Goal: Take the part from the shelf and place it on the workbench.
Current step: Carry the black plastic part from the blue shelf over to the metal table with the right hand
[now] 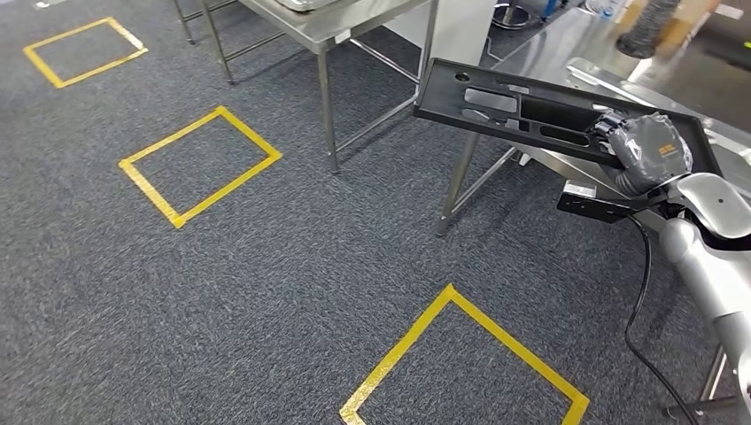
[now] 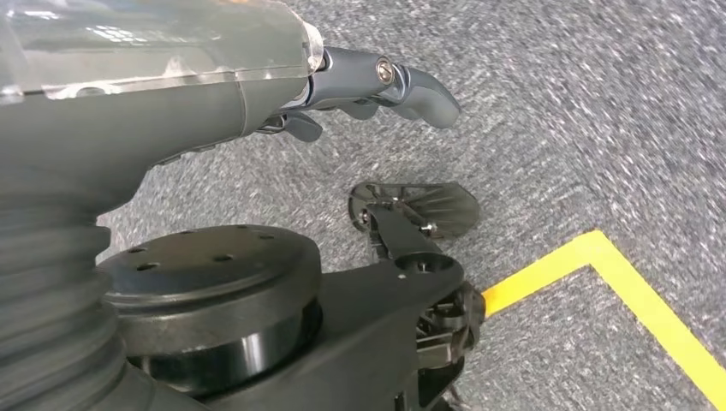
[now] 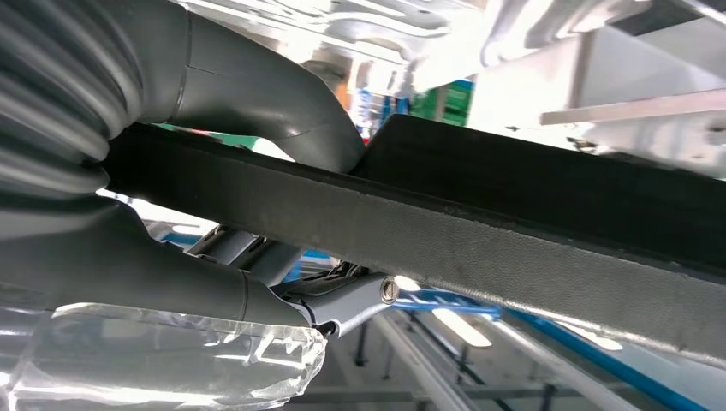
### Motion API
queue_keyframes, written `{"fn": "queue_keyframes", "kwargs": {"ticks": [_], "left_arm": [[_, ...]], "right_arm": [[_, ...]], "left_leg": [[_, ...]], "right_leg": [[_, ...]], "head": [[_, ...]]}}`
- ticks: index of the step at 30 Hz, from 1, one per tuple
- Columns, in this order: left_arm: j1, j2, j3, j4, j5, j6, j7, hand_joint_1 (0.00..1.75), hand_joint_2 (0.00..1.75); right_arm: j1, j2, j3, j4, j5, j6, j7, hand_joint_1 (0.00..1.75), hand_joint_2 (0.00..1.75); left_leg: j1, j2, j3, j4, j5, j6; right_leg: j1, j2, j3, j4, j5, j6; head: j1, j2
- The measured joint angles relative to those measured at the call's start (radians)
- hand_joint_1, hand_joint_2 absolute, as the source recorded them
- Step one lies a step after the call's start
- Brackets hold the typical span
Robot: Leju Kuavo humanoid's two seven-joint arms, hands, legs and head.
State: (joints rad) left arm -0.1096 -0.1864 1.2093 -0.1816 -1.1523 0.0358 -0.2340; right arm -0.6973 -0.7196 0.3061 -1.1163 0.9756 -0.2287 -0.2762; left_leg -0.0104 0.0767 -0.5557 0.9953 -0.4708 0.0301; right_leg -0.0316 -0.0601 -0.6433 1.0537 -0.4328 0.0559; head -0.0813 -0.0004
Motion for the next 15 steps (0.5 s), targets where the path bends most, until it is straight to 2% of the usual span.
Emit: {"fn": "queue_keyframes", "kwargs": {"ticks": [1, 2, 4, 5, 7, 8, 9, 10, 11, 12, 13, 14, 15], "left_arm": [[0.000, 0.000, 0.000, 0.000, 0.000, 0.000, 0.000, 0.00, 1.75], [0.000, 0.001, 0.000, 0.000, 0.000, 0.000, -0.001, 0.00, 1.75], [-0.002, 0.000, 0.000, 0.000, 0.000, 0.000, -0.002, 0.00, 1.75], [-0.003, 0.000, 0.000, 0.000, 0.000, 0.000, -0.002, 0.00, 1.75], [-0.004, 0.000, 0.000, 0.000, 0.000, -0.001, -0.005, 0.00, 1.75], [-0.003, 0.000, 0.000, 0.000, 0.001, -0.002, -0.005, 0.00, 1.75], [-0.001, 0.000, 0.000, 0.000, 0.001, -0.002, -0.006, 0.00, 1.75], [0.001, 0.000, 0.000, 0.000, 0.001, -0.002, -0.006, 0.00, 1.75], [0.003, 0.000, 0.001, 0.000, 0.002, -0.003, -0.006, 0.00, 1.75], [0.004, 0.000, 0.001, 0.000, 0.002, -0.003, -0.006, 0.00, 1.75], [0.004, 0.000, 0.001, 0.000, 0.002, -0.002, -0.005, 0.00, 1.75], [0.004, 0.001, 0.001, 0.000, 0.002, -0.002, -0.005, 0.00, 1.75], [0.004, 0.001, 0.001, 0.000, 0.003, -0.002, -0.004, 0.00, 1.75]], "right_arm": [[-0.003, 0.002, 0.000, 0.003, 0.003, -0.001, 0.001, 1.75, 1.75], [-0.005, 0.005, 0.000, 0.006, 0.007, -0.002, 0.002, 1.75, 1.75], [-0.008, 0.008, -0.001, 0.013, 0.020, -0.006, 0.006, 1.75, 1.75], [-0.009, 0.008, -0.002, 0.016, 0.025, -0.007, 0.008, 1.75, 1.75], [-0.012, 0.007, -0.006, 0.020, 0.029, -0.011, 0.010, 1.75, 1.75], [-0.013, 0.007, -0.007, 0.021, 0.028, -0.014, 0.011, 1.75, 1.75], [-0.014, 0.007, -0.008, 0.021, 0.026, -0.016, 0.011, 1.75, 1.75], [-0.014, 0.007, -0.009, 0.022, 0.024, -0.018, 0.010, 1.75, 1.75], [-0.014, 0.008, -0.009, 0.024, 0.024, -0.018, 0.009, 1.75, 1.75], [-0.015, 0.008, -0.009, 0.027, 0.024, -0.018, 0.009, 1.75, 1.75], [-0.017, 0.010, -0.009, 0.030, 0.025, -0.018, 0.010, 1.75, 1.75], [-0.019, 0.012, -0.009, 0.033, 0.028, -0.018, 0.011, 1.75, 1.75], [-0.022, 0.014, -0.009, 0.037, 0.030, -0.019, 0.012, 1.75, 1.75]], "left_leg": [[-0.002, 0.008, 0.000, 0.005, -0.005, -0.006], [-0.004, 0.017, 0.001, 0.008, -0.010, -0.012], [-0.004, 0.036, 0.005, 0.010, -0.017, -0.022], [-0.002, 0.032, 0.006, 0.016, -0.024, -0.028], [0.004, -0.008, -0.018, 0.075, -0.063, -0.036], [0.007, -0.036, -0.045, 0.136, -0.094, -0.038], [0.007, -0.054, -0.081, 0.209, -0.124, -0.038], [0.007, -0.062, -0.114, 0.272, -0.144, -0.036], [0.007, -0.066, -0.136, 0.309, -0.146, -0.034], [0.007, -0.070, -0.141, 0.306, -0.127, -0.030], [0.006, -0.076, -0.128, 0.264, -0.092, -0.025], [0.006, -0.091, -0.103, 0.197, -0.048, -0.019], [0.006, -0.117, -0.076, 0.129, -0.015, -0.013]], "right_leg": [[0.004, -0.013, 0.015, -0.028, 0.004, -0.006], [0.009, -0.016, 0.017, -0.035, -0.001, -0.013], [0.011, 0.005, 0.014, -0.031, -0.001, -0.027], [0.010, 0.015, 0.014, -0.032, -0.001, -0.033], [0.008, 0.035, 0.017, -0.035, 0.000, -0.045], [0.009, 0.045, 0.017, -0.035, 0.000, -0.050], [0.011, 0.056, 0.017, -0.035, 0.000, -0.053], [0.013, 0.068, 0.017, -0.034, -0.001, -0.055], [0.015, 0.082, 0.018, -0.034, -0.001, -0.056], [0.017, 0.097, 0.018, -0.033, -0.001, -0.056], [0.018, 0.112, 0.019, -0.032, -0.002, -0.057], [0.018, 0.126, 0.020, -0.031, -0.002, -0.056], [0.018, 0.140, 0.020, -0.030, -0.002, -0.055]], "head": [[0.000, 0.000], [0.000, 0.000], [0.000, 0.000], [0.000, 0.000], [0.000, 0.000], [0.000, 0.000], [0.000, 0.000], [0.000, 0.000], [0.000, 0.000], [0.000, 0.000], [0.000, 0.000], [0.000, 0.000], [0.000, 0.000]]}}
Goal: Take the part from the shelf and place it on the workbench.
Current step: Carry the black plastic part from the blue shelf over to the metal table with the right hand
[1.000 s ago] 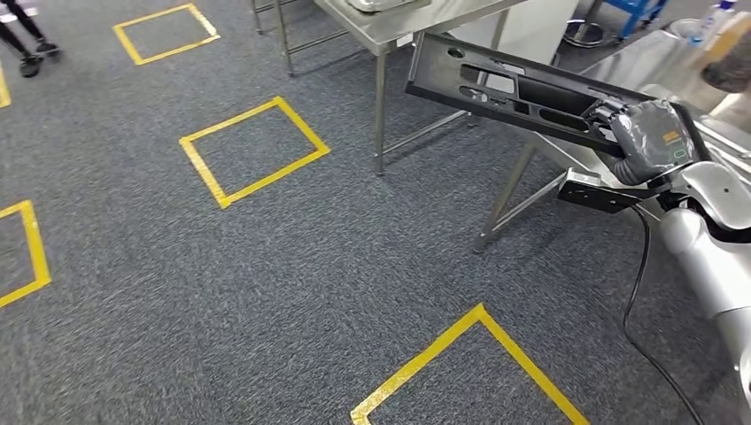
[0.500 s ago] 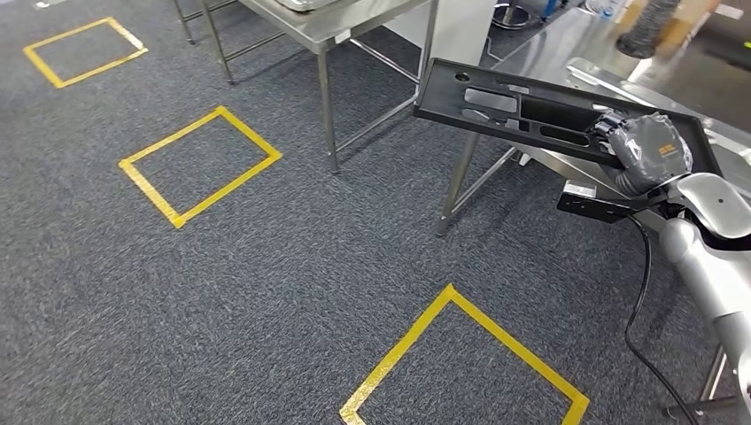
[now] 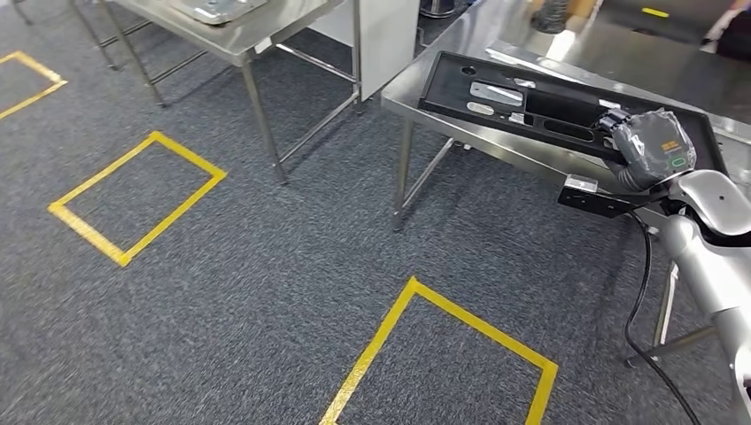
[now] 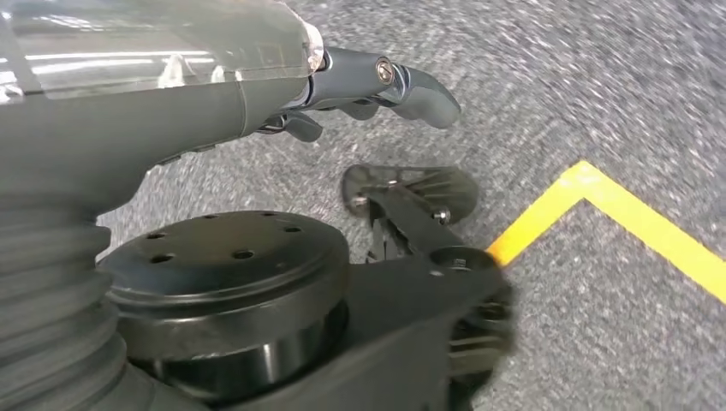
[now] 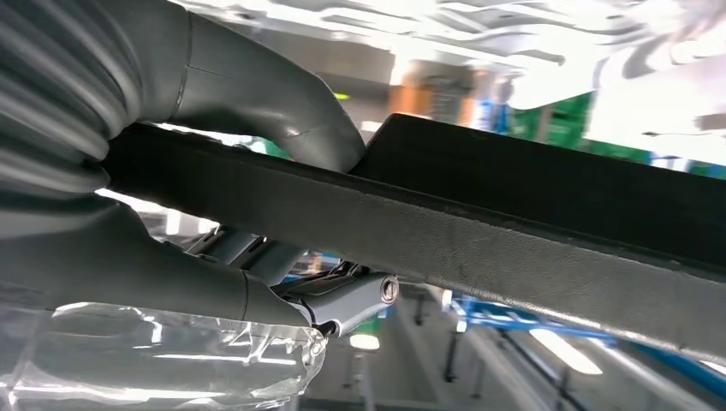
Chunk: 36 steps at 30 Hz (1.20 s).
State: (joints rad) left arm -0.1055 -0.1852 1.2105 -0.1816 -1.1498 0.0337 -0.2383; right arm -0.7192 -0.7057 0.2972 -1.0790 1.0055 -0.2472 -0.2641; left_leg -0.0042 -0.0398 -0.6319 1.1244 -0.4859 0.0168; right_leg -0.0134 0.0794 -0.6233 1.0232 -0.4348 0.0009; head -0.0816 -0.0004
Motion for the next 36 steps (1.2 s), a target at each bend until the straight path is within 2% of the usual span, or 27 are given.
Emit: {"fn": "queue_keyframes", "kwargs": {"ticks": [1, 2, 3, 4, 5, 7, 8, 9, 10, 11, 12, 13, 15, 16, 17, 18, 20, 22, 24, 25, 26, 27, 28, 30, 31, 33, 36], "left_arm": [[0.000, 0.001, 0.000, 0.000, 0.000, 0.001, 0.001, 0.00, 1.75], [0.000, 0.001, 0.000, 0.000, 0.001, 0.001, 0.003, 0.00, 1.75], [0.000, 0.002, 0.001, 0.000, 0.002, 0.003, 0.004, 0.00, 1.75], [-0.001, 0.002, 0.001, 0.000, 0.003, 0.005, 0.004, 0.00, 1.75], [-0.002, 0.002, 0.002, 0.000, 0.004, 0.008, 0.005, 0.00, 1.75], [-0.004, 0.002, 0.003, 0.000, 0.005, 0.012, 0.005, 0.00, 1.75], [-0.004, 0.002, 0.004, 0.000, 0.005, 0.013, 0.006, 0.00, 1.75], [-0.003, 0.002, 0.005, 0.000, 0.005, 0.013, 0.006, 0.00, 1.75], [-0.002, 0.002, 0.007, 0.000, 0.005, 0.014, 0.007, 0.00, 1.75], [-0.002, 0.002, 0.008, 0.000, 0.005, 0.014, 0.009, 0.00, 1.75], [-0.002, 0.002, 0.009, 0.000, 0.005, 0.014, 0.010, 0.00, 1.75], [-0.002, 0.001, 0.010, 0.000, 0.005, 0.014, 0.011, 0.00, 1.75], [-0.002, 0.002, 0.012, 0.000, 0.005, 0.014, 0.012, 0.00, 1.75], [-0.002, 0.002, 0.013, 0.000, 0.005, 0.015, 0.013, 0.00, 1.75], [-0.003, 0.002, 0.014, 0.000, 0.005, 0.015, 0.013, 0.00, 1.75], [-0.003, 0.002, 0.014, 0.000, 0.005, 0.015, 0.013, 0.00, 1.75], [-0.005, 0.001, 0.016, 0.000, 0.005, 0.015, 0.013, 0.00, 1.75], [-0.006, 0.001, 0.016, 0.000, 0.005, 0.014, 0.011, 0.00, 1.75], [-0.004, 0.001, 0.016, 0.000, 0.005, 0.013, 0.009, 0.00, 1.75], [-0.002, 0.001, 0.016, 0.000, 0.005, 0.012, 0.008, 0.00, 1.75], [-0.001, 0.001, 0.017, 0.000, 0.005, 0.011, 0.006, 0.00, 1.75], [0.000, 0.001, 0.017, 0.000, 0.004, 0.010, 0.004, 0.00, 1.75], [-0.001, 0.001, 0.016, 0.000, 0.002, 0.010, 0.002, 0.00, 1.75], [-0.003, 0.001, 0.016, 0.000, 0.000, 0.008, -0.001, 0.00, 1.75], [-0.005, 0.001, 0.016, 0.000, -0.001, 0.008, -0.001, 0.00, 1.75], [-0.007, 0.001, 0.016, 0.000, -0.002, 0.008, 0.001, 0.00, 1.75], [-0.010, 0.001, 0.016, 0.000, -0.003, 0.008, 0.004, 0.00, 1.75]], "right_arm": [[-0.003, 0.003, 0.000, 0.005, 0.002, -0.001, 0.000, 1.75, 1.75], [-0.005, 0.005, 0.000, 0.011, 0.002, -0.002, 0.000, 1.75, 1.75], [-0.007, 0.006, 0.000, 0.017, 0.002, -0.003, -0.001, 1.75, 1.75], [-0.008, 0.006, 0.000, 0.023, 0.001, -0.003, -0.003, 1.75, 1.75], [-0.009, 0.005, -0.001, 0.028, 0.000, -0.004, -0.005, 1.75, 1.75], [-0.016, 0.003, -0.002, 0.039, -0.002, -0.004, -0.008, 1.75, 1.75], [-0.020, 0.003, -0.002, 0.044, -0.003, -0.006, -0.009, 1.75, 1.75], [-0.024, 0.005, -0.002, 0.049, -0.003, -0.007, -0.009, 1.75, 1.75], [-0.025, 0.008, -0.002, 0.053, -0.004, -0.009, -0.010, 1.75, 1.75], [-0.024, 0.010, -0.002, 0.057, -0.004, -0.011, -0.010, 1.75, 1.75], [-0.022, 0.012, -0.002, 0.060, -0.003, -0.013, -0.009, 1.75, 1.75], [-0.022, 0.013, -0.002, 0.063, -0.003, -0.014, -0.009, 1.75, 1.75], [-0.024, 0.016, -0.002, 0.065, -0.003, -0.016, -0.006, 1.75, 1.75], [-0.026, 0.017, -0.002, 0.065, -0.003, -0.017, -0.005, 1.75, 1.75], [-0.027, 0.019, -0.002, 0.066, -0.003, -0.017, -0.004, 1.75, 1.75], [-0.028, 0.020, -0.002, 0.066, -0.003, -0.017, -0.004, 1.75, 1.75], [-0.030, 0.020, -0.002, 0.068, -0.003, -0.017, -0.004, 1.75, 1.75], [-0.033, 0.019, -0.002, 0.069, -0.002, -0.017, -0.002, 1.75, 1.75], [-0.037, 0.022, -0.003, 0.069, 0.003, -0.017, 0.001, 1.75, 1.75], [-0.038, 0.024, -0.002, 0.069, 0.010, -0.018, 0.004, 1.75, 1.75], [-0.038, 0.026, -0.001, 0.069, 0.019, -0.018, 0.006, 1.75, 1.75], [-0.038, 0.028, 0.000, 0.069, 0.029, -0.019, 0.009, 1.75, 1.75], [-0.038, 0.028, 0.000, 0.069, 0.037, -0.019, 0.011, 1.75, 1.75], [-0.037, 0.029, 0.001, 0.069, 0.046, -0.020, 0.016, 1.75, 1.75], [-0.036, 0.029, 0.001, 0.068, 0.049, -0.021, 0.018, 1.75, 1.75], [-0.031, 0.029, 0.001, 0.067, 0.058, -0.023, 0.022, 1.75, 1.75], [-0.023, 0.028, 0.001, 0.063, 0.077, -0.023, 0.024, 1.75, 1.75]], "left_leg": [[0.001, -0.022, 0.022, -0.053, 0.020, 0.003], [0.000, -0.037, 0.035, -0.085, 0.027, 0.006], [-0.001, -0.040, 0.040, -0.096, 0.025, 0.008], [-0.003, -0.029, 0.044, -0.105, 0.027, 0.011], [-0.003, -0.018, 0.048, -0.113, 0.032, 0.016], [-0.002, 0.006, 0.059, -0.136, 0.044, 0.028], [-0.002, 0.018, 0.062, -0.143, 0.048, 0.031], [-0.003, 0.030, 0.064, -0.146, 0.049, 0.033], [-0.004, 0.042, 0.063, -0.146, 0.048, 0.033], [-0.004, 0.054, 0.063, -0.146, 0.047, 0.033], [-0.004, 0.066, 0.063, -0.145, 0.045, 0.031], [-0.003, 0.077, 0.063, -0.142, 0.042, 0.029], [-0.005, 0.098, 0.063, -0.133, 0.033, 0.021], [-0.007, 0.107, 0.063, -0.126, 0.027, 0.015], [-0.009, 0.116, 0.064, -0.122, 0.022, 0.010], [-0.011, 0.125, 0.065, -0.120, 0.019, 0.005], [-0.010, 0.137, 0.068, -0.117, 0.012, -0.006], [-0.005, 0.109, 0.054, -0.078, -0.018, -0.016], [0.000, 0.065, 0.002, 0.038, -0.078, -0.020], [0.001, 0.055, -0.032, 0.108, -0.106, -0.020], [0.001, 0.051, -0.059, 0.160, -0.120, -0.019], [0.000, 0.049, -0.072, 0.179, -0.115, -0.016], [0.000, 0.048, -0.067, 0.159, -0.093, -0.012], [-0.004, 0.041, -0.013, 0.033, -0.022, 0.002], [-0.006, 0.035, 0.016, -0.033, 0.004, 0.007], [-0.010, 0.027, 0.047, -0.101, 0.024, 0.014], [-0.010, 0.032, 0.053, -0.121, 0.035, 0.026]], "right_leg": [[-0.002, 0.013, -0.002, 0.001, 0.001, 0.003], [-0.005, 0.025, -0.005, 0.000, 0.002, 0.008], [-0.008, 0.037, -0.009, -0.002, 0.006, 0.015], [-0.012, 0.050, -0.011, -0.006, 0.010, 0.023], [-0.014, 0.047, -0.013, -0.007, 0.011, 0.029], [-0.011, -0.001, -0.032, 0.028, -0.012, 0.037], [-0.011, -0.035, -0.053, 0.074, -0.038, 0.040], [-0.010, -0.058, -0.083, 0.135, -0.069, 0.044], [-0.012, -0.066, -0.112, 0.197, -0.093, 0.050], [-0.015, -0.070, -0.131, 0.236, -0.102, 0.054], [-0.018, -0.073, -0.135, 0.244, -0.096, 0.058], [-0.020, -0.079, -0.117, 0.211, -0.072, 0.061], [-0.020, -0.118, -0.044, 0.080, -0.016, 0.064], [-0.017, -0.136, -0.015, 0.026, 0.002, 0.059], [-0.013, -0.147, 0.000, -0.003, 0.007, 0.052], [-0.009, -0.145, 0.000, -0.007, 0.005, 0.044], [-0.010, -0.121, -0.003, -0.008, 0.007, 0.030], [-0.012, -0.101, -0.003, -0.010, 0.010, 0.017], [-0.010, -0.086, -0.002, -0.011, 0.011, 0.006], [-0.008, -0.078, -0.003, -0.011, 0.011, 0.002], [-0.005, -0.070, -0.002, -0.010, 0.010, 0.000], [-0.002, -0.061, -0.002, -0.010, 0.010, -0.001], [0.000, -0.052, -0.002, -0.009, 0.010, -0.001], [0.002, -0.040, -0.001, -0.008, 0.010, -0.001], [0.003, -0.035, -0.001, -0.007, 0.010, 0.001], [0.003, -0.029, -0.004, -0.007, 0.012, 0.009], [-0.001, -0.032, -0.008, -0.006, 0.011, 0.024]], "head": [[0.000, 0.000], [0.000, 0.000], [0.000, 0.000], [0.000, 0.000], [0.000, 0.000], [0.000, 0.000], [0.000, 0.000], [0.000, 0.000], [0.000, 0.000], [0.000, 0.000], [0.000, 0.000], [0.000, 0.000], [0.000, 0.000], [0.000, 0.000], [0.000, 0.000], [0.000, 0.000], [0.000, 0.000], [0.000, 0.000], [0.000, 0.000], [0.000, 0.000], [0.000, 0.000], [0.000, 0.000], [0.000, 0.000], [0.000, 0.000], [0.000, 0.000], [0.000, 0.000], [0.000, 0.000]]}}
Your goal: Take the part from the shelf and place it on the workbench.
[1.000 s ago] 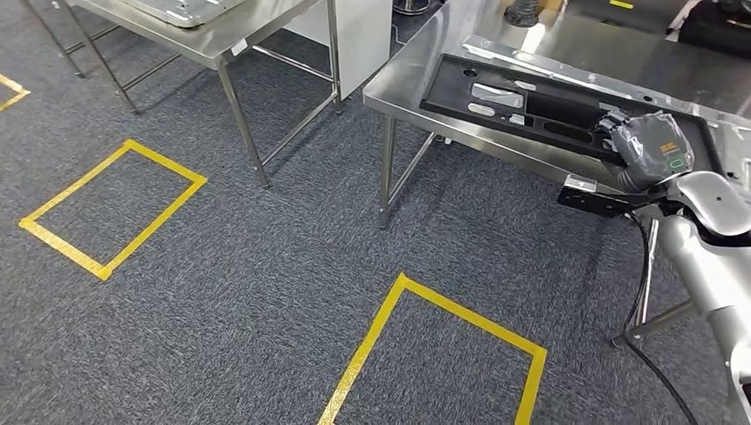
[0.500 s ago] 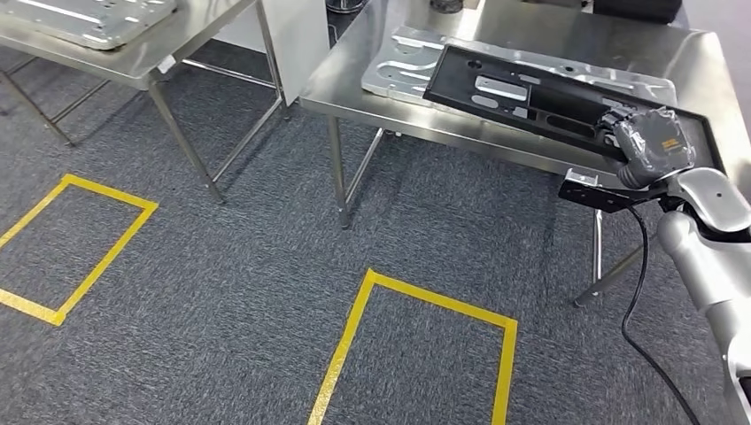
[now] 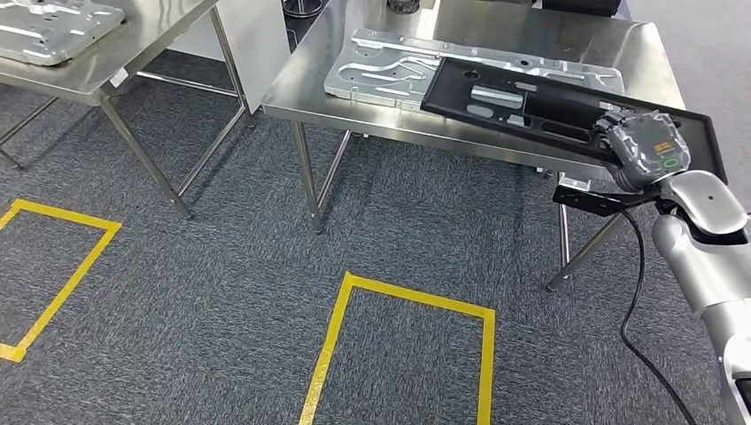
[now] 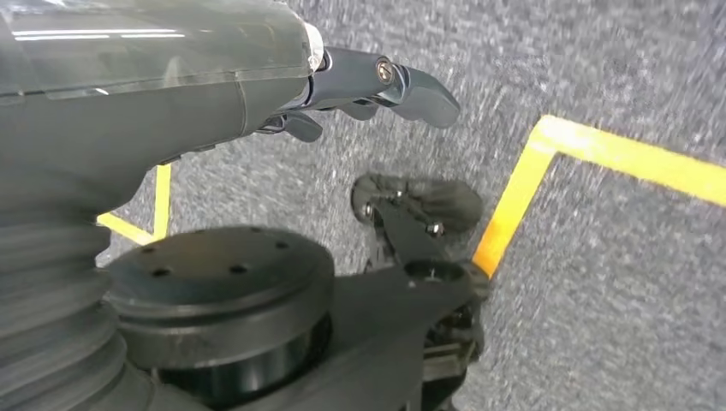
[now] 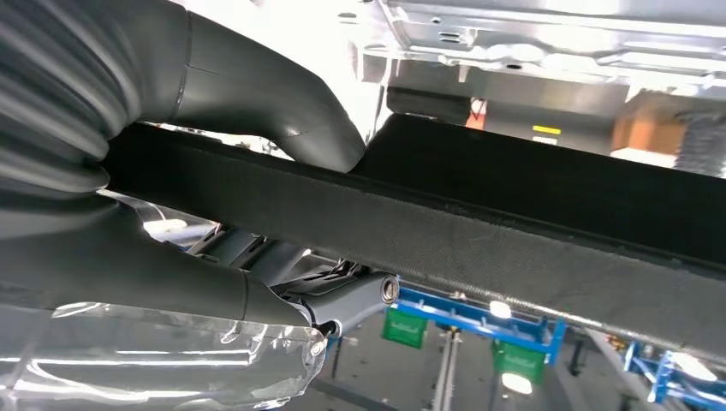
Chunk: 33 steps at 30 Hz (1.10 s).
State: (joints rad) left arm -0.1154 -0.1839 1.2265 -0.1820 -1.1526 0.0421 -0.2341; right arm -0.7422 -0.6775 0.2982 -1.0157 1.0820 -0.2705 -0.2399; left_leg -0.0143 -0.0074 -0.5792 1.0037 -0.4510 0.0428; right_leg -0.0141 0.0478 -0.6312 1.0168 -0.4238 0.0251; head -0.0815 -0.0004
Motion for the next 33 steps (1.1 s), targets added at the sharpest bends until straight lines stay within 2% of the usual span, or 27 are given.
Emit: {"fn": "queue_keyframes", "kwargs": {"ticks": [2, 4, 5, 6, 7, 8, 10, 11, 12, 15, 16, 18, 20, 21, 22, 23, 25, 26, 27, 31, 33], "left_arm": [[-0.003, 0.000, 0.000, 0.000, -0.001, 0.000, -0.001, 0.00, 1.75], [-0.004, 0.000, 0.000, 0.000, -0.002, -0.001, -0.002, 0.00, 1.75], [-0.004, 0.000, -0.001, 0.000, -0.002, -0.001, -0.002, 0.00, 1.75], [-0.004, 0.000, -0.001, 0.000, -0.004, -0.002, -0.002, 0.00, 1.75], [-0.004, 0.000, -0.001, 0.000, -0.006, -0.003, -0.002, 0.00, 1.75], [-0.005, 0.000, -0.001, 0.000, -0.008, -0.005, -0.001, 0.00, 1.75], [-0.007, 0.000, -0.003, 0.000, -0.013, -0.008, 0.001, 0.00, 1.75], [-0.008, 0.001, -0.003, 0.000, -0.015, -0.010, 0.003, 0.00, 1.75], [-0.009, 0.001, -0.004, -0.001, -0.016, -0.010, 0.005, 0.00, 1.75], [-0.011, 0.001, -0.006, -0.001, -0.018, -0.012, 0.010, 0.00, 1.75], [-0.012, 0.001, -0.007, -0.001, -0.018, -0.012, 0.011, 0.00, 1.75], [-0.012, 0.001, -0.008, -0.001, -0.019, -0.012, 0.012, 0.00, 1.75], [-0.012, 0.001, -0.008, -0.001, -0.019, -0.013, 0.013, 0.00, 1.75], [-0.011, 0.001, -0.009, -0.001, -0.019, -0.013, 0.013, 0.00, 1.75], [-0.011, 0.001, -0.009, -0.001, -0.019, -0.013, 0.013, 0.00, 1.75], [-0.011, 0.001, -0.009, -0.001, -0.019, -0.013, 0.013, 0.00, 1.75], [-0.011, 0.002, -0.009, -0.001, -0.019, -0.013, 0.013, 0.00, 1.75], [-0.011, 0.002, -0.009, -0.001, -0.019, -0.013, 0.013, 0.00, 1.75], [-0.012, 0.003, -0.009, -0.001, -0.019, -0.014, 0.013, 0.00, 1.75], [-0.014, 0.003, -0.011, -0.001, -0.019, -0.015, 0.012, 0.00, 1.75], [-0.015, 0.003, -0.014, -0.001, -0.019, -0.015, 0.011, 0.00, 1.75]], "right_arm": [[-0.001, 0.000, 0.000, -0.001, 0.012, 0.000, 0.000, 1.75, 1.75], [-0.002, 0.003, 0.000, 0.000, 0.023, -0.001, 0.000, 1.75, 1.75], [-0.001, 0.005, 0.000, 0.001, 0.028, -0.001, 0.000, 1.75, 1.75], [0.001, 0.007, 0.000, 0.002, 0.032, -0.001, 0.000, 1.75, 1.75], [0.002, 0.008, 0.000, 0.002, 0.035, -0.001, 0.000, 1.75, 1.75], [0.002, 0.009, 0.000, 0.002, 0.036, -0.001, 0.001, 1.75, 1.75], [0.004, 0.008, -0.001, 0.002, 0.036, -0.001, 0.003, 1.75, 1.75], [0.007, 0.008, -0.002, 0.002, 0.037, -0.001, 0.004, 1.75, 1.75], [0.011, 0.007, -0.003, 0.001, 0.037, -0.001, 0.005, 1.75, 1.75], [0.025, 0.003, -0.007, -0.003, 0.037, -0.001, 0.005, 1.75, 1.75], [0.027, 0.002, -0.010, -0.005, 0.037, -0.001, 0.005, 1.75, 1.75], [0.029, 0.000, -0.015, -0.010, 0.035, -0.001, 0.005, 1.75, 1.75], [0.032, -0.001, -0.018, -0.012, 0.035, 0.000, 0.005, 1.75, 1.75], [0.034, -0.001, -0.018, -0.012, 0.035, 0.000, 0.005, 1.75, 1.75], [0.037, 0.000, -0.018, -0.012, 0.035, 0.000, 0.004, 1.75, 1.75], [0.040, 0.000, -0.018, -0.013, 0.035, 0.000, 0.004, 1.75, 1.75], [0.043, 0.001, -0.018, -0.014, 0.035, 0.000, 0.004, 1.75, 1.75], [0.044, 0.002, -0.018, -0.014, 0.035, 0.000, 0.005, 1.75, 1.75], [0.046, 0.003, -0.018, -0.015, 0.035, 0.000, 0.006, 1.75, 1.75], [0.056, 0.005, -0.020, -0.021, 0.039, 0.001, 0.012, 1.75, 1.75], [0.055, 0.004, -0.025, -0.025, 0.039, 0.002, 0.014, 1.75, 1.75]], "left_leg": [[0.003, 0.005, 0.005, -0.016, 0.010, 0.010], [0.003, 0.008, 0.005, -0.020, 0.012, 0.013], [0.003, 0.010, 0.005, -0.019, 0.011, 0.013], [0.004, 0.011, 0.005, -0.018, 0.010, 0.011], [0.005, 0.012, 0.006, -0.016, 0.008, 0.008], [0.008, 0.014, 0.007, -0.013, 0.005, 0.005], [0.009, 0.015, 0.006, 0.000, -0.006, -0.008], [0.008, 0.015, 0.005, 0.006, -0.011, -0.014], [0.006, 0.016, 0.004, 0.010, -0.015, -0.020], [0.007, 0.018, 0.005, 0.015, -0.025, -0.036], [0.009, 0.018, -0.002, 0.034, -0.037, -0.041], [0.011, 0.016, -0.047, 0.131, -0.083, -0.047], [0.012, 0.016, -0.123, 0.272, -0.131, -0.046], [0.011, 0.016, -0.152, 0.313, -0.134, -0.044], [0.010, 0.015, -0.163, 0.316, -0.118, -0.039], [0.008, 0.014, -0.153, 0.276, -0.083, -0.032], [-0.001, 0.006, -0.096, 0.133, -0.004, -0.015], [-0.005, 0.003, -0.070, 0.074, 0.019, -0.010], [-0.009, 0.000, -0.054, 0.038, 0.028, -0.006], [-0.006, 0.002, -0.032, -0.003, 0.033, 0.004], [-0.002, 0.004, -0.018, -0.022, 0.039, 0.009]], "right_leg": [[0.000, -0.019, -0.025, 0.056, -0.037, 0.007], [-0.004, -0.034, -0.084, 0.185, -0.100, 0.013], [-0.008, -0.035, -0.112, 0.243, -0.120, 0.018], [-0.012, -0.037, -0.127, 0.273, -0.123, 0.022], [-0.016, -0.039, -0.121, 0.261, -0.106, 0.026], [-0.020, -0.043, -0.094, 0.209, -0.075, 0.031], [-0.025, -0.058, -0.024, 0.071, -0.022, 0.038], [-0.023, -0.061, -0.002, 0.027, -0.011, 0.035], [-0.021, -0.062, 0.006, 0.008, -0.012, 0.029], [-0.018, -0.051, 0.006, 0.009, -0.017, 0.005], [-0.018, -0.049, 0.009, 0.009, -0.019, -0.003], [-0.016, -0.047, 0.016, 0.007, -0.023, -0.016], [-0.009, -0.043, 0.023, 0.008, -0.028, -0.024], [-0.005, -0.040, 0.026, 0.008, -0.031, -0.026], [-0.002, -0.036, 0.030, 0.008, -0.034, -0.028], [0.001, -0.033, 0.034, 0.008, -0.037, -0.028], [0.003, -0.028, 0.044, 0.007, -0.045, -0.027], [0.003, -0.025, 0.047, 0.007, -0.047, -0.024], [0.002, -0.023, 0.048, 0.005, -0.049, -0.020], [-0.001, -0.024, 0.050, 0.005, -0.058, -0.002], [-0.002, -0.032, 0.017, 0.076, -0.096, 0.003]], "head": [[0.000, 0.000], [0.000, 0.000], [0.000, 0.000], [0.000, 0.000], [0.000, 0.000], [0.000, 0.000], [0.000, 0.000], [0.000, 0.000], [0.000, 0.000], [0.000, 0.000], [0.000, 0.000], [0.000, 0.000], [0.000, 0.000], [0.000, 0.000], [0.000, 0.000], [0.000, 0.000], [0.000, 0.000], [0.000, 0.000], [0.000, 0.000], [0.000, 0.000], [0.000, 0.000]]}}
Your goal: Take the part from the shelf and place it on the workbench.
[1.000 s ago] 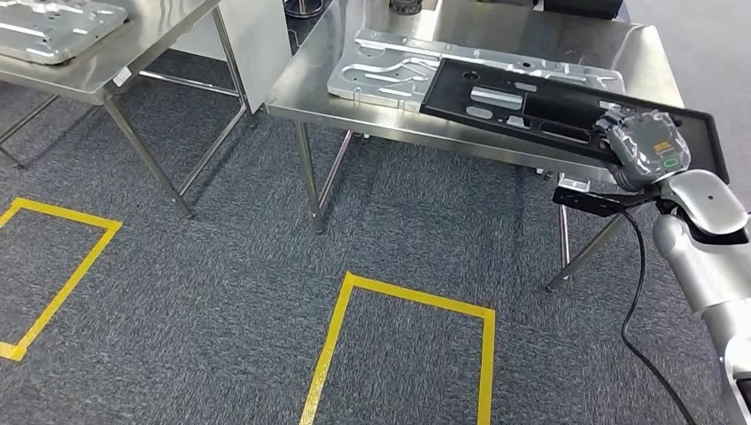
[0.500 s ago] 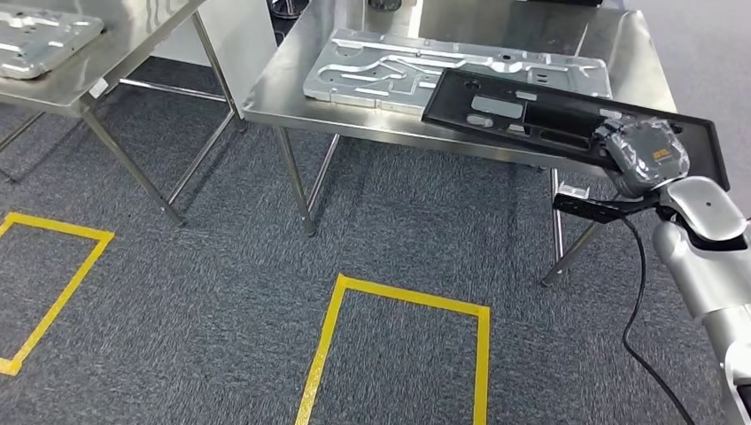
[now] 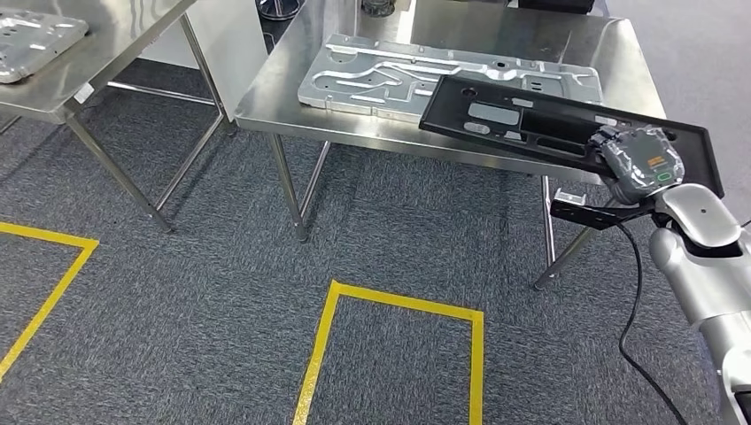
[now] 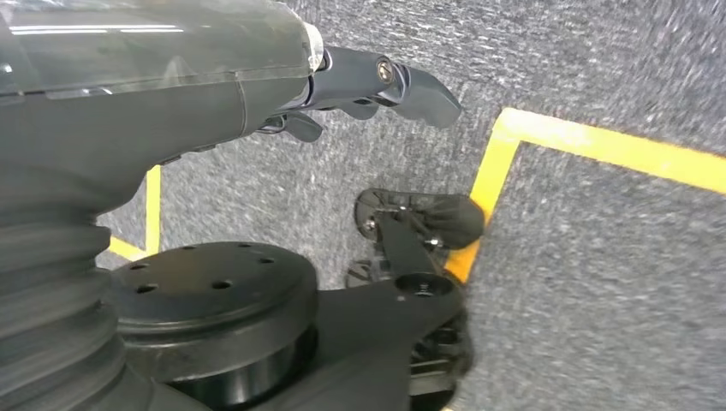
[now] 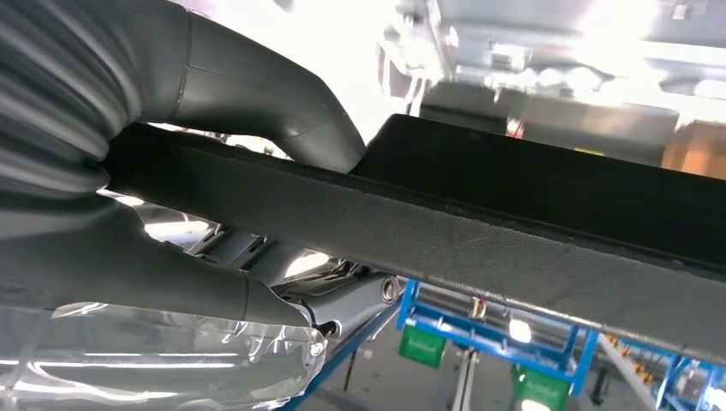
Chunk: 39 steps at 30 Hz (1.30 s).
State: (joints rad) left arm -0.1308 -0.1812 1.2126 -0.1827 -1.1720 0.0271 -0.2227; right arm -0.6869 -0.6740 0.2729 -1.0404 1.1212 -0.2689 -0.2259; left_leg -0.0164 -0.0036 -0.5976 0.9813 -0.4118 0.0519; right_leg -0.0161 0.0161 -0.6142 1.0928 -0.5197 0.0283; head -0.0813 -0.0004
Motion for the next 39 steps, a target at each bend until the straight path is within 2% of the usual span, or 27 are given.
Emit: {"fn": "queue_keyframes", "kwargs": {"ticks": [2, 3, 6, 7, 9, 10, 11, 14, 16, 17, 19, 20, 21, 22, 23, 24, 26, 27, 31, 32, 33, 35, 36, 37, 38, 39], "left_arm": [[-0.001, 0.000, -0.002, 0.000, 0.000, 0.000, 0.000, 0.00, 1.75], [-0.001, 0.000, -0.002, 0.000, 0.000, 0.000, 0.000, 0.00, 1.75], [0.000, -0.001, -0.002, 0.000, 0.000, 0.000, 0.000, 0.00, 1.75], [0.000, -0.002, -0.002, 0.000, 0.000, 0.000, 0.000, 0.00, 1.75], [0.001, -0.002, -0.003, 0.000, 0.000, 0.000, 0.000, 0.00, 1.75], [0.001, -0.002, -0.004, 0.000, 0.000, 0.000, 0.000, 0.00, 1.75], [0.001, -0.002, -0.004, 0.000, 0.000, 0.000, 0.000, 0.00, 1.75], [0.001, -0.002, -0.005, 0.000, -0.001, 0.000, 0.000, 0.00, 1.75], [0.000, -0.002, -0.006, 0.000, -0.001, 0.000, 0.000, 0.00, 1.75], [0.000, -0.002, -0.006, 0.000, -0.001, 0.000, 0.000, 0.00, 1.75], [0.001, -0.003, -0.007, 0.000, -0.001, 0.000, 0.001, 0.00, 1.75], [0.002, -0.003, -0.007, 0.000, -0.001, 0.000, 0.001, 0.00, 1.75], [0.002, -0.003, -0.007, 0.000, -0.001, 0.000, 0.001, 0.00, 1.75], [0.003, -0.003, -0.007, 0.000, -0.001, 0.000, 0.001, 0.00, 1.75], [0.003, -0.003, -0.007, 0.000, -0.001, 0.000, 0.001, 0.00, 1.75], [0.003, -0.003, -0.007, 0.000, -0.001, 0.000, 0.001, 0.00, 1.75], [0.003, -0.002, -0.007, 0.000, -0.001, 0.000, 0.001, 0.00, 1.75], [0.002, -0.002, -0.007, 0.000, -0.001, 0.000, 0.001, 0.00, 1.75], [0.002, -0.002, -0.007, 0.000, -0.001, 0.000, 0.000, 0.00, 1.75], [0.001, -0.002, -0.008, 0.000, -0.001, 0.000, -0.001, 0.00, 1.75], [0.001, -0.003, -0.008, 0.000, -0.001, 0.000, -0.001, 0.00, 1.75], [0.002, -0.003, -0.008, 0.000, -0.001, 0.000, -0.002, 0.00, 1.75], [0.003, -0.003, -0.008, 0.000, -0.001, 0.000, -0.001, 0.00, 1.75], [0.004, -0.003, -0.008, 0.000, -0.001, 0.000, -0.001, 0.00, 1.75], [0.004, -0.003, -0.008, 0.000, -0.001, 0.000, 0.000, 0.00, 1.75], [0.004, -0.003, -0.008, 0.000, -0.002, 0.000, 0.000, 0.00, 1.75]], "right_arm": [[0.000, 0.000, -0.004, -0.001, 0.000, 0.001, 0.001, 1.75, 1.75], [0.001, 0.000, -0.005, -0.001, 0.000, 0.002, 0.001, 1.75, 1.75], [0.004, 0.000, -0.005, -0.002, 0.001, 0.003, 0.000, 1.75, 1.75], [0.006, 0.000, -0.005, -0.002, 0.003, 0.004, 0.000, 1.75, 1.75], [0.012, 0.001, -0.008, -0.005, 0.006, 0.007, -0.001, 1.75, 1.75], [0.013, 0.001, -0.011, -0.006, 0.007, 0.008, -0.001, 1.75, 1.75], [0.015, 0.002, -0.014, -0.008, 0.008, 0.008, -0.002, 1.75, 1.75], [0.026, 0.004, -0.021, -0.016, 0.010, 0.011, -0.002, 1.75, 1.75], [0.030, 0.004, -0.027, -0.025, 0.012, 0.011, -0.002, 1.75, 1.75], [0.030, 0.004, -0.030, -0.029, 0.012, 0.011, -0.002, 1.75, 1.75], [0.030, 0.005, -0.033, -0.035, 0.014, 0.012, -0.002, 1.75, 1.75], [0.030, 0.007, -0.034, -0.037, 0.016, 0.013, -0.002, 1.75, 1.75], [0.030, 0.009, -0.034, -0.037, 0.019, 0.015, -0.002, 1.75, 1.75], [0.030, 0.012, -0.034, -0.037, 0.023, 0.018, -0.002, 1.75, 1.75], [0.030, 0.014, -0.034, -0.037, 0.026, 0.021, -0.003, 1.75, 1.75], [0.029, 0.016, -0.035, -0.037, 0.030, 0.023, -0.004, 1.75, 1.75], [0.027, 0.021, -0.037, -0.037, 0.034, 0.026, -0.008, 1.75, 1.75], [0.027, 0.023, -0.037, -0.036, 0.036, 0.027, -0.009, 1.75, 1.75], [0.025, 0.025, -0.046, -0.035, 0.042, 0.030, -0.015, 1.75, 1.75], [0.023, 0.024, -0.050, -0.035, 0.042, 0.030, -0.016, 1.75, 1.75], [0.022, 0.024, -0.053, -0.035, 0.042, 0.030, -0.017, 1.75, 1.75], [0.025, 0.024, -0.057, -0.033, 0.042, 0.030, -0.020, 1.75, 1.75], [0.028, 0.024, -0.058, -0.032, 0.042, 0.029, -0.021, 1.75, 1.75], [0.032, 0.024, -0.059, -0.031, 0.041, 0.029, -0.022, 1.75, 1.75], [0.034, 0.023, -0.060, -0.031, 0.039, 0.029, -0.024, 1.75, 1.75], [0.035, 0.021, -0.063, -0.031, 0.037, 0.029, -0.027, 1.75, 1.75]], "left_leg": [[0.000, 0.000, 0.004, -0.003, -0.002, 0.002], [0.000, 0.000, 0.005, -0.003, -0.003, 0.003], [0.000, 0.000, 0.005, -0.002, -0.004, 0.003], [0.000, 0.000, 0.006, -0.001, -0.007, 0.002], [0.005, 0.000, 0.009, 0.017, -0.026, -0.011], [0.006, -0.001, 0.009, 0.031, -0.038, -0.019], [0.007, -0.001, 0.009, 0.042, -0.048, -0.027], [0.007, 0.000, 0.009, 0.046, -0.058, -0.041], [0.011, 0.001, -0.002, 0.079, -0.080, -0.051], [0.012, 0.001, -0.022, 0.124, -0.103, -0.055], [0.013, 0.001, -0.090, 0.262, -0.158, -0.058], [0.013, 0.001, -0.125, 0.322, -0.174, -0.057], [0.012, 0.001, -0.147, 0.350, -0.170, -0.053], [0.010, 0.000, -0.152, 0.340, -0.148, -0.048], [0.007, -0.001, -0.137, 0.290, -0.109, -0.040], [0.002, -0.002, -0.108, 0.215, -0.065, -0.031], [-0.007, -0.004, -0.054, 0.091, -0.017, -0.017], [-0.011, -0.004, -0.041, 0.062, -0.012, -0.014], [-0.008, -0.001, -0.016, 0.023, -0.012, -0.003], [-0.007, -0.001, -0.005, 0.012, -0.010, 0.000], [-0.006, 0.000, 0.005, 0.005, -0.011, 0.002], [-0.005, 0.000, 0.019, 0.003, -0.022, 0.005], [-0.005, 0.000, 0.027, 0.004, -0.030, 0.003], [-0.003, 0.000, 0.036, 0.006, -0.038, 0.001], [-0.001, 0.000, 0.046, 0.009, -0.048, -0.001], [0.001, 0.000, 0.057, 0.014, -0.061, -0.006]], "right_leg": [[-0.001, -0.003, -0.056, 0.104, -0.045, 0.005], [-0.002, -0.003, -0.073, 0.136, -0.057, 0.007], [-0.005, -0.003, -0.095, 0.169, -0.063, 0.010], [-0.008, -0.004, -0.107, 0.181, -0.057, 0.013], [-0.020, -0.015, -0.077, 0.081, 0.019, 0.030], [-0.022, -0.018, -0.051, 0.013, 0.056, 0.033], [-0.023, -0.021, -0.025, -0.049, 0.085, 0.031], [-0.018, -0.014, -0.023, -0.054, 0.076, 0.005], [-0.017, -0.012, -0.017, -0.055, 0.073, -0.009], [-0.016, -0.012, -0.012, -0.056, 0.071, -0.015], [-0.012, -0.011, -0.004, -0.056, 0.065, -0.025], [-0.008, -0.010, -0.001, -0.056, 0.062, -0.027], [-0.005, -0.009, 0.003, -0.056, 0.059, -0.029], [-0.003, -0.006, 0.007, -0.056, 0.056, -0.030], [-0.001, -0.004, 0.012, -0.056, 0.053, -0.030], [0.000, -0.002, 0.017, -0.056, 0.049, -0.029], [0.001, 0.001, 0.022, -0.057, 0.043, -0.024], [0.000, 0.002, 0.023, -0.059, 0.040, -0.019], [-0.003, -0.002, 0.024, -0.052, 0.029, -0.001], [-0.003, -0.005, 0.010, -0.021, 0.014, 0.001], [-0.004, -0.008, -0.017, 0.032, -0.008, 0.003], [-0.007, -0.009, -0.094, 0.158, -0.046, 0.009], [-0.010, -0.009, -0.122, 0.193, -0.045, 0.013], [-0.013, -0.010, -0.133, 0.192, -0.023, 0.018], [-0.017, -0.013, -0.123, 0.150, 0.017, 0.023], [-0.023, -0.017, -0.100, 0.082, 0.063, 0.029]], "head": [[0.000, 0.000], [0.000, 0.000], [0.000, 0.000], [0.000, 0.000], [0.000, 0.000], [0.000, 0.000], [0.000, 0.000], [-0.001, 0.000], [-0.001, 0.000], [-0.001, 0.000], [-0.001, 0.000], [-0.001, 0.000], [-0.001, 0.000], [-0.001, 0.000], [-0.001, 0.000], [-0.001, 0.000], [-0.001, 0.000], [-0.001, 0.000], [-0.001, 0.000], [-0.001, 0.000], [-0.001, 0.000], [-0.001, 0.000], [-0.001, 0.000], [-0.001, 0.000], [-0.001, 0.000], [-0.001, 0.000]]}}
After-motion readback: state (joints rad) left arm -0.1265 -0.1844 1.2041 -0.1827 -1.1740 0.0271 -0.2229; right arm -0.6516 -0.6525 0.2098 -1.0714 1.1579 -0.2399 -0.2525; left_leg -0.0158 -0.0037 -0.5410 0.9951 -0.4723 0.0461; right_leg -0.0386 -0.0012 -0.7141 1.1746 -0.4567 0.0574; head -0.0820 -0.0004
